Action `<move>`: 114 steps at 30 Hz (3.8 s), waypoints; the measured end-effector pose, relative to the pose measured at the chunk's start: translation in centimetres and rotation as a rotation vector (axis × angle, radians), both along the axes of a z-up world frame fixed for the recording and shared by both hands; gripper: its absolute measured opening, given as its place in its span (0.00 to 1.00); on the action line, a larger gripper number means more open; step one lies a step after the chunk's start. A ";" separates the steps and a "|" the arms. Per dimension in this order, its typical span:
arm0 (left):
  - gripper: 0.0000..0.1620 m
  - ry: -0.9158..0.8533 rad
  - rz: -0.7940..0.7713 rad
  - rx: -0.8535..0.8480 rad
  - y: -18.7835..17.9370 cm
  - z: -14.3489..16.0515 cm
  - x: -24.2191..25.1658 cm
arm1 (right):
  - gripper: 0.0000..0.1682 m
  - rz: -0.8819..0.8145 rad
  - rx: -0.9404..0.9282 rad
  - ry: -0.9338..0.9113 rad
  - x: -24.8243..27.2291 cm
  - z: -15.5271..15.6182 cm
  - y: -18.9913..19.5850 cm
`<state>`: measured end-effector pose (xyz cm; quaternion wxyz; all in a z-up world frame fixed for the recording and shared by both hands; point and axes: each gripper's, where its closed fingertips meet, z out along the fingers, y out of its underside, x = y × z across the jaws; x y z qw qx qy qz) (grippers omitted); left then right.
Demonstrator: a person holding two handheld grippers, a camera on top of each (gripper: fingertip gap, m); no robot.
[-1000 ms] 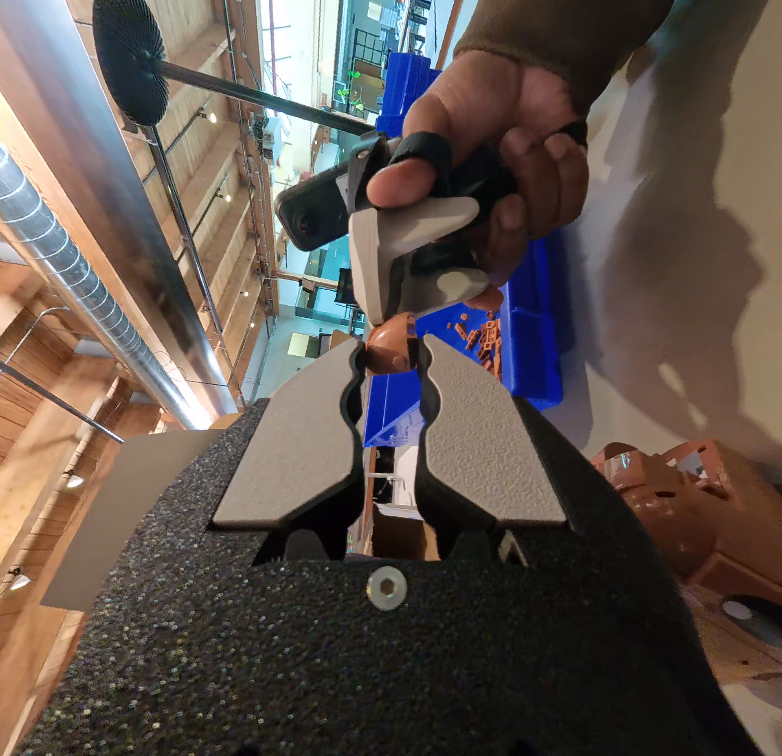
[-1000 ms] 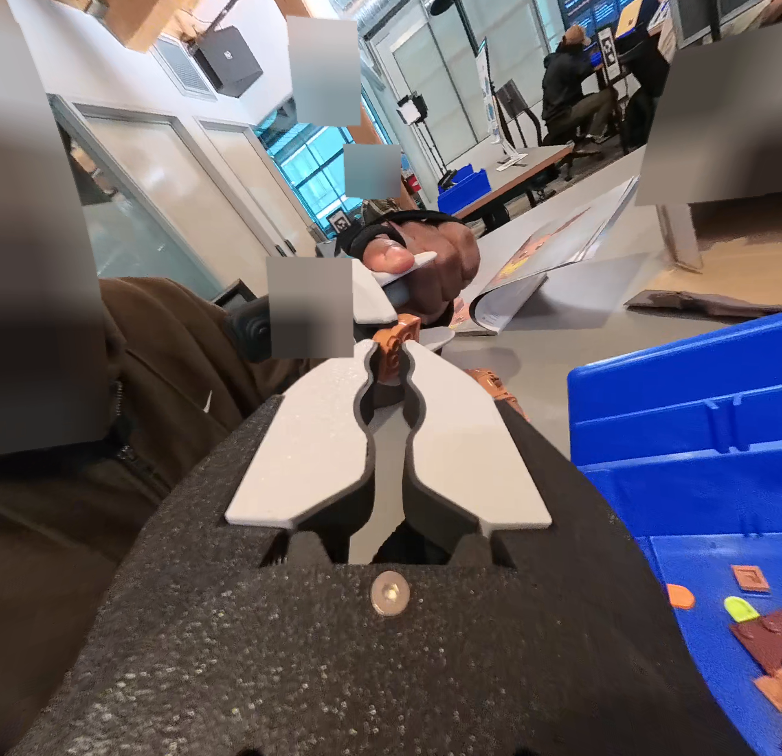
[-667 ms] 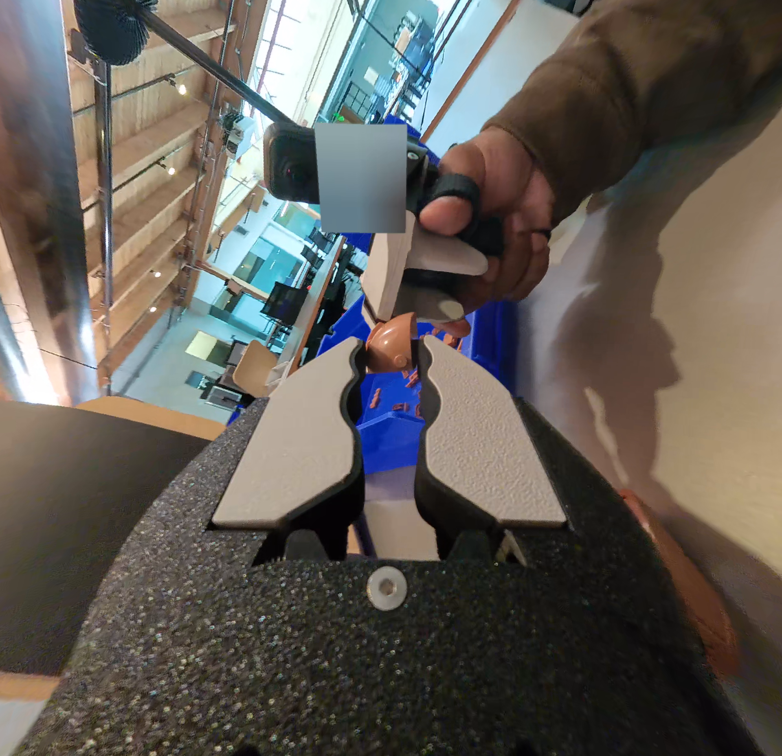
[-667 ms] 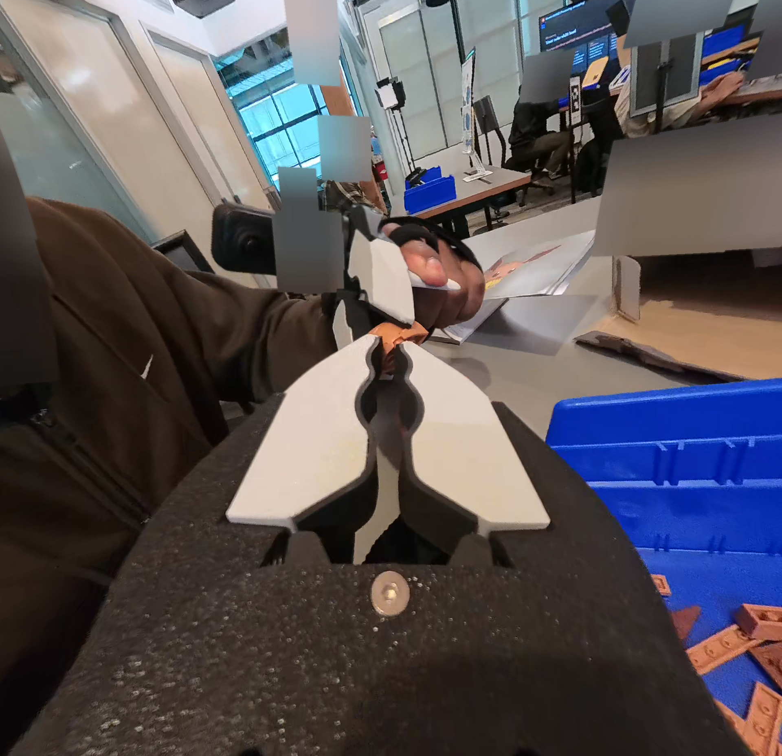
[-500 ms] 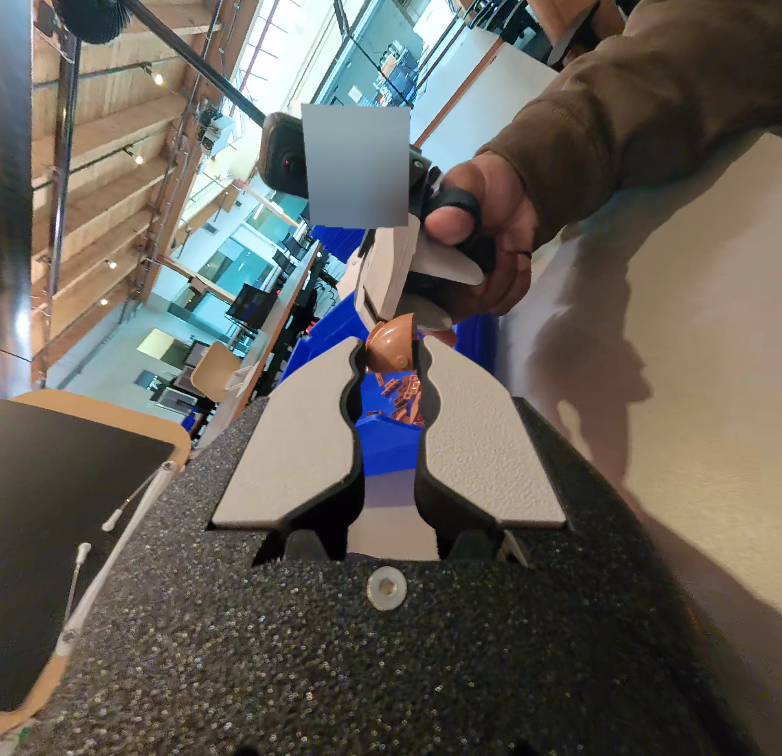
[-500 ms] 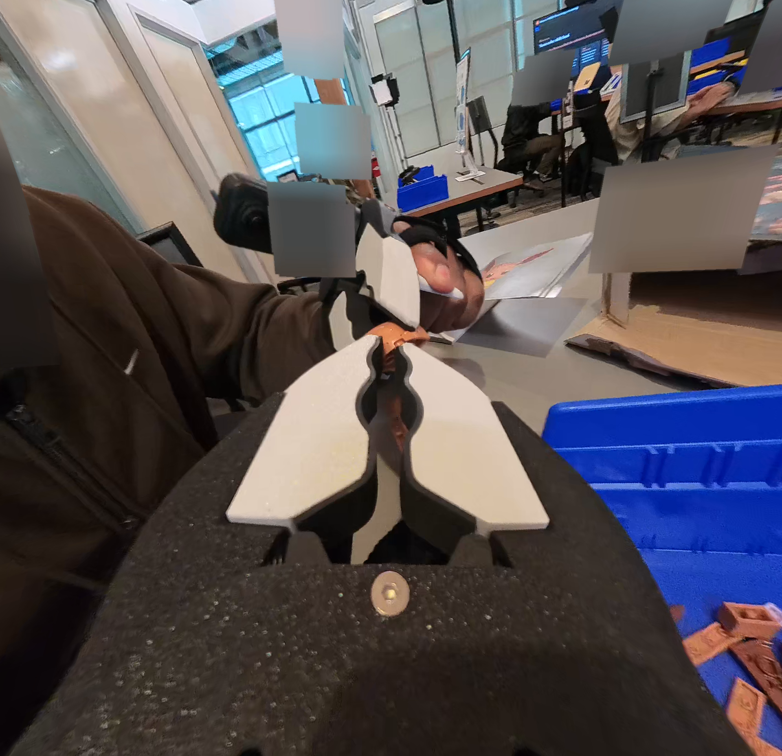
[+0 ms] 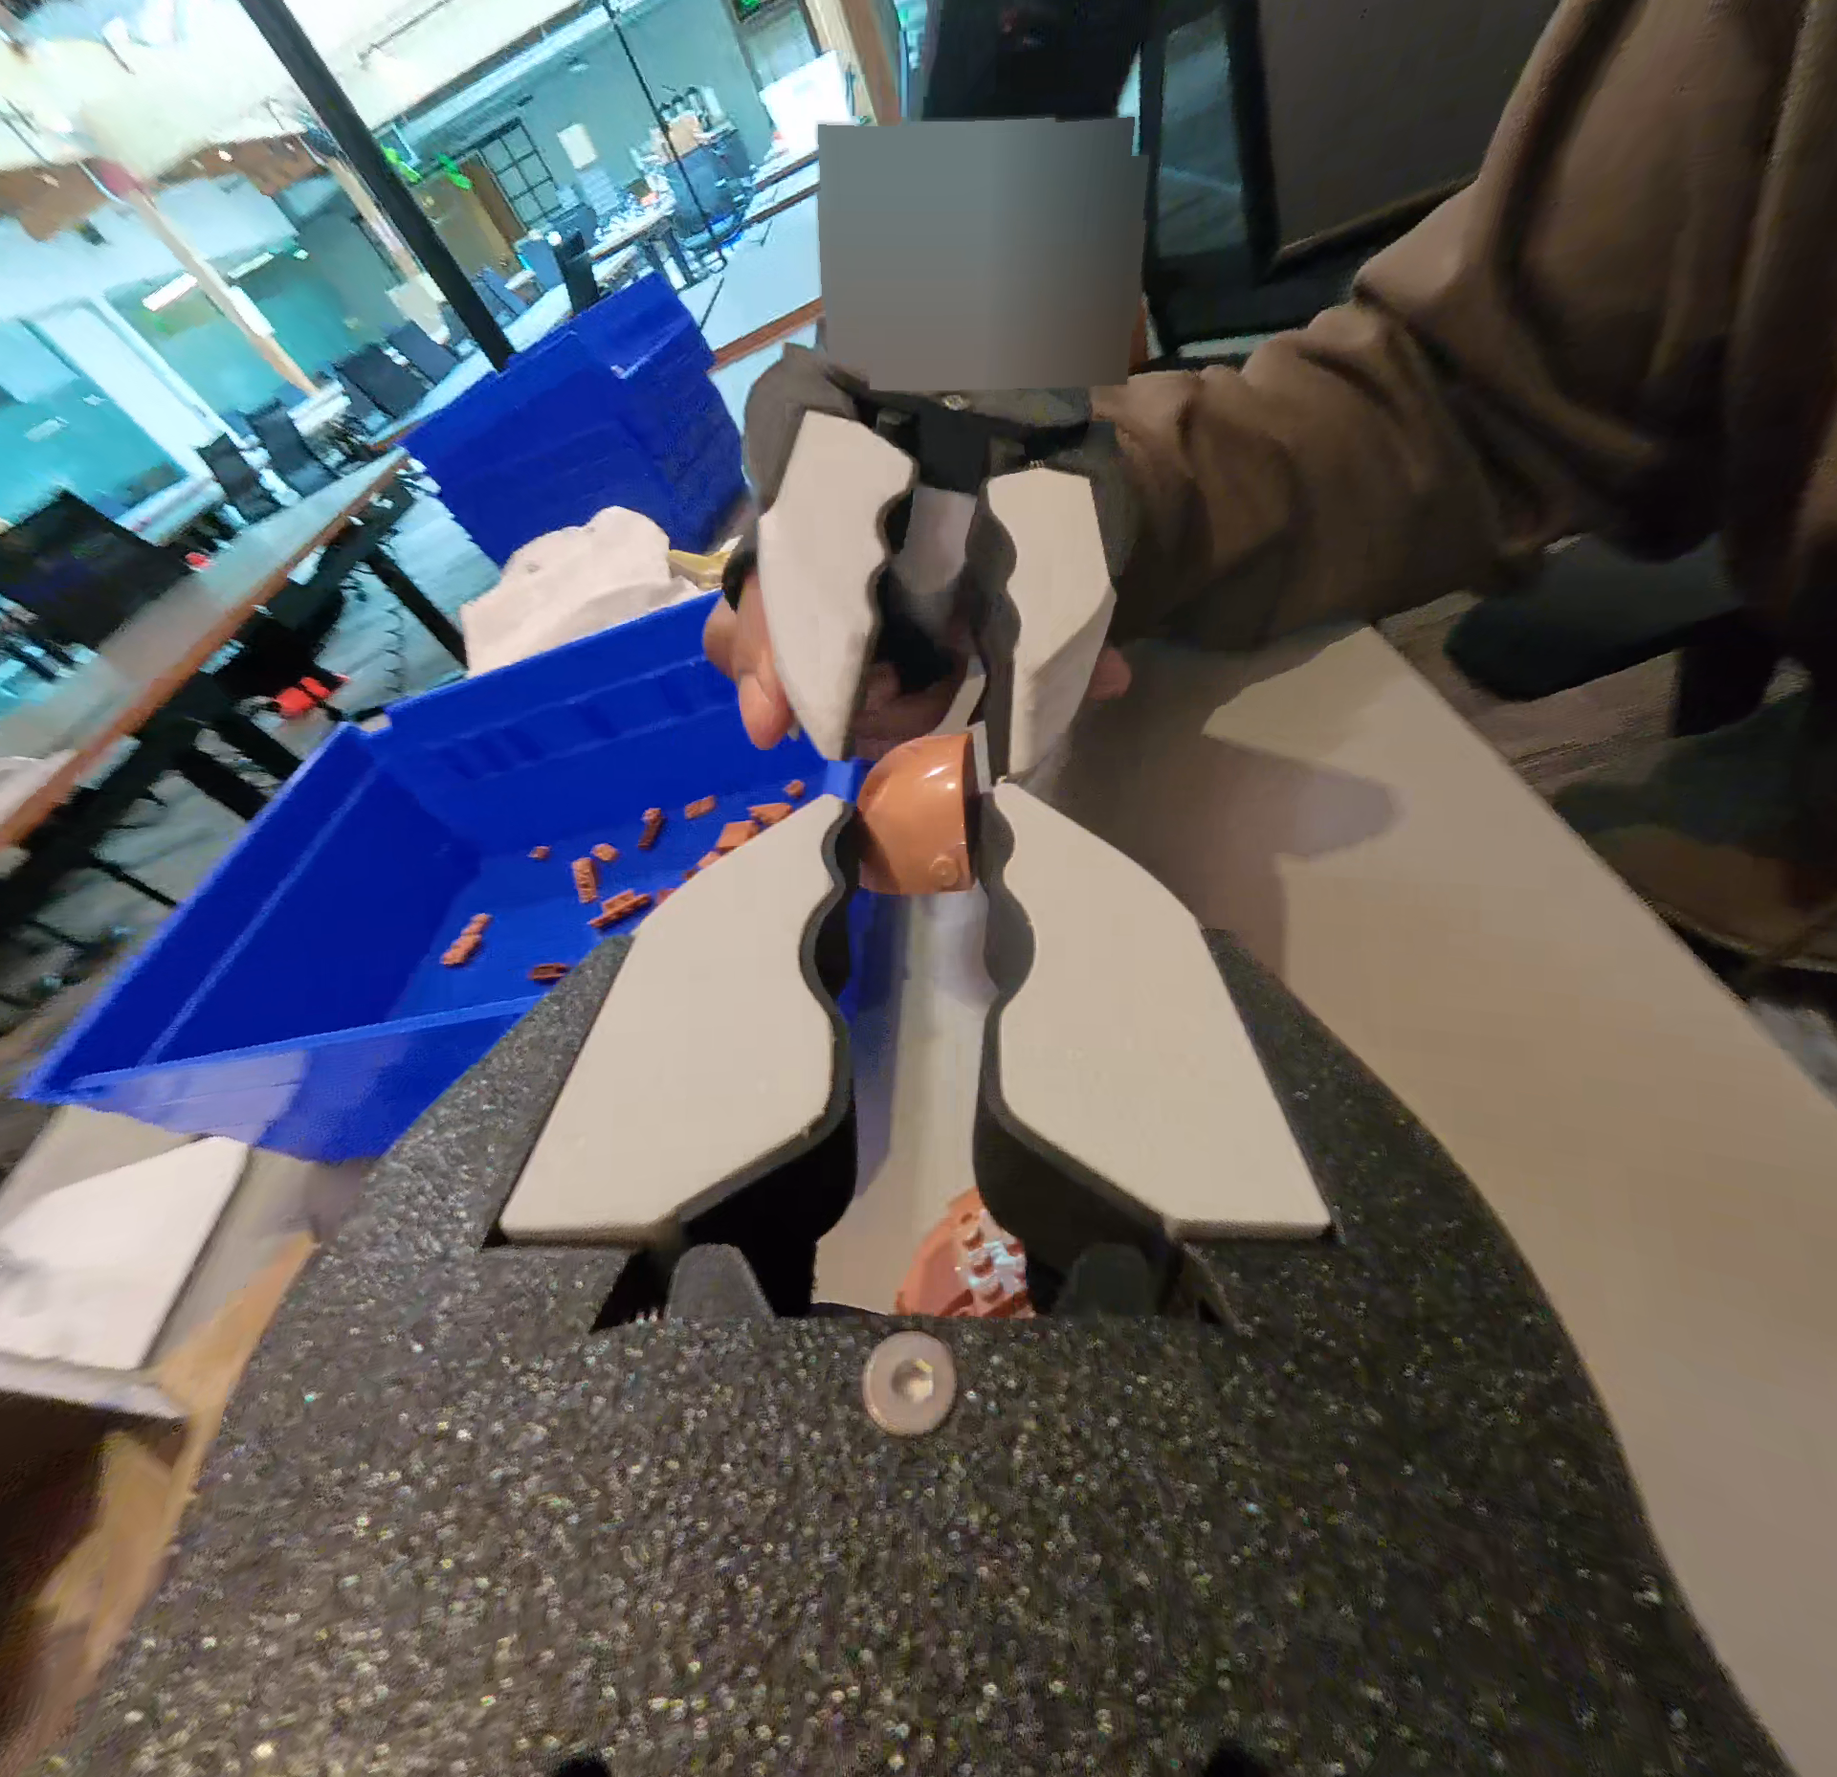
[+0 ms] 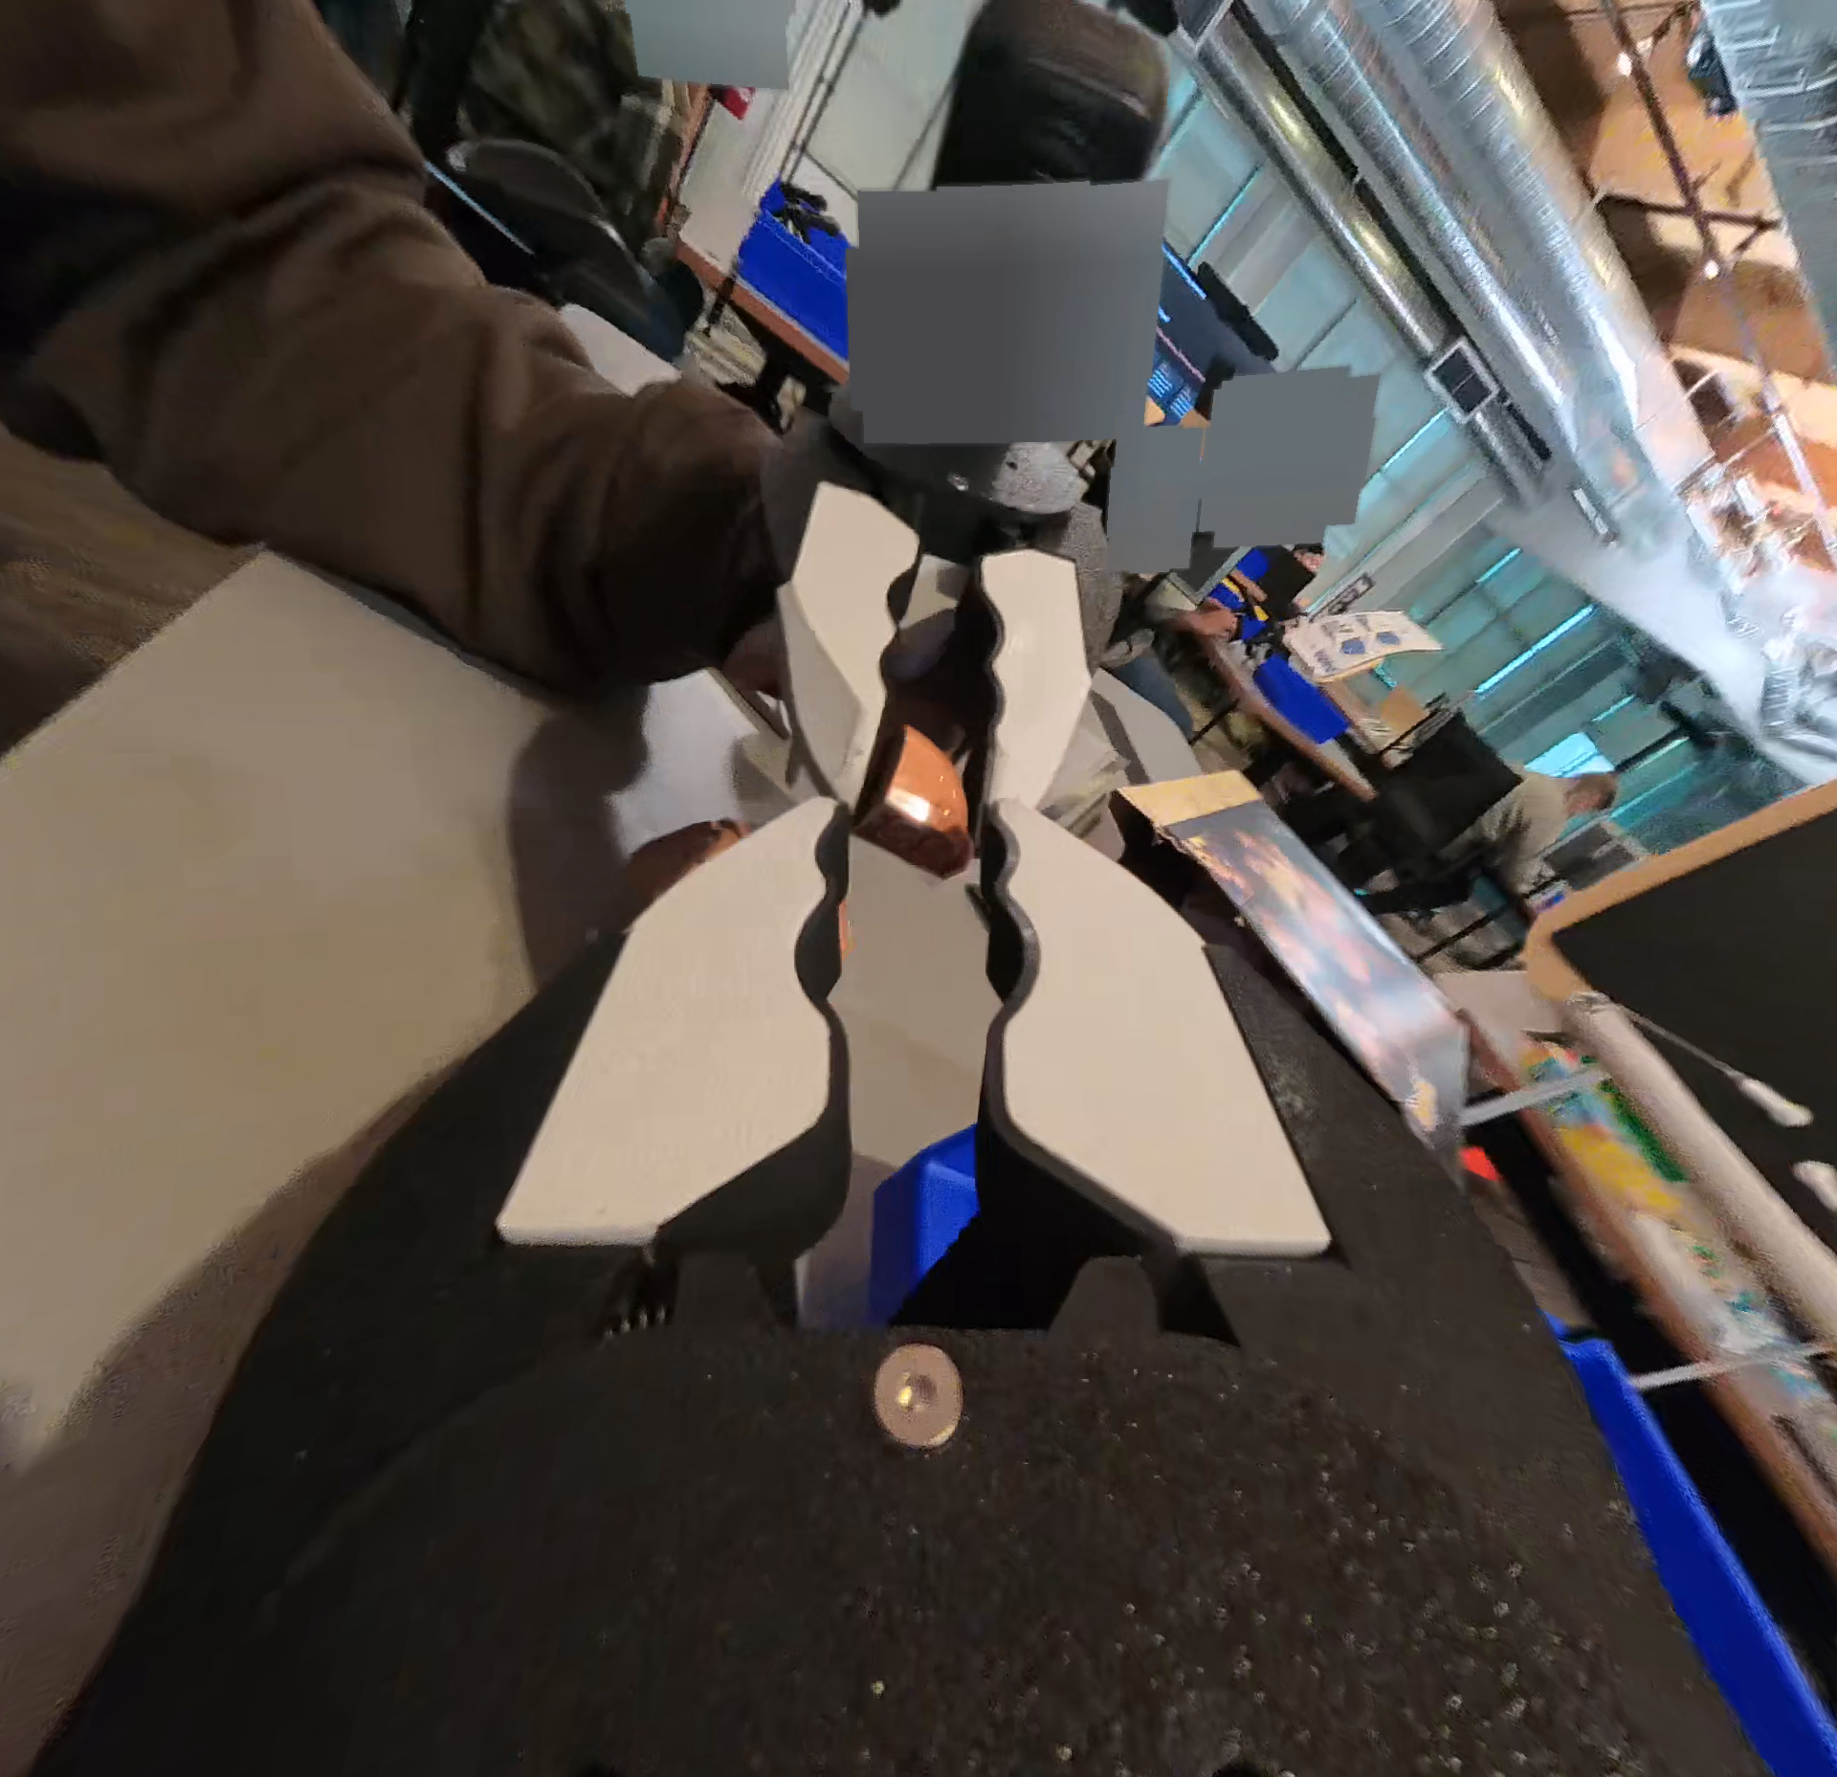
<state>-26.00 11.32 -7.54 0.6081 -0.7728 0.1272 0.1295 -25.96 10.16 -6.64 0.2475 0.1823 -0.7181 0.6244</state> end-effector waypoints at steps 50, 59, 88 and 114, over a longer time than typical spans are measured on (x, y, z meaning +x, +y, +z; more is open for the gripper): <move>0.14 -0.109 0.169 0.167 0.4 1.9 -2.2 | 0.04 -0.418 0.035 0.208 -3.6 0.7 0.3; 0.13 0.115 0.198 0.257 0.3 3.1 -1.8 | 0.05 -0.391 -0.044 0.117 -3.1 1.5 0.0; 0.13 -0.130 0.360 0.234 0.7 2.7 -4.0 | 0.04 -0.540 -0.036 0.021 -5.5 0.5 0.5; 0.12 -0.664 0.544 0.512 -8.7 -0.2 0.6 | 0.19 -0.469 0.217 -0.361 0.0 -8.5 -3.7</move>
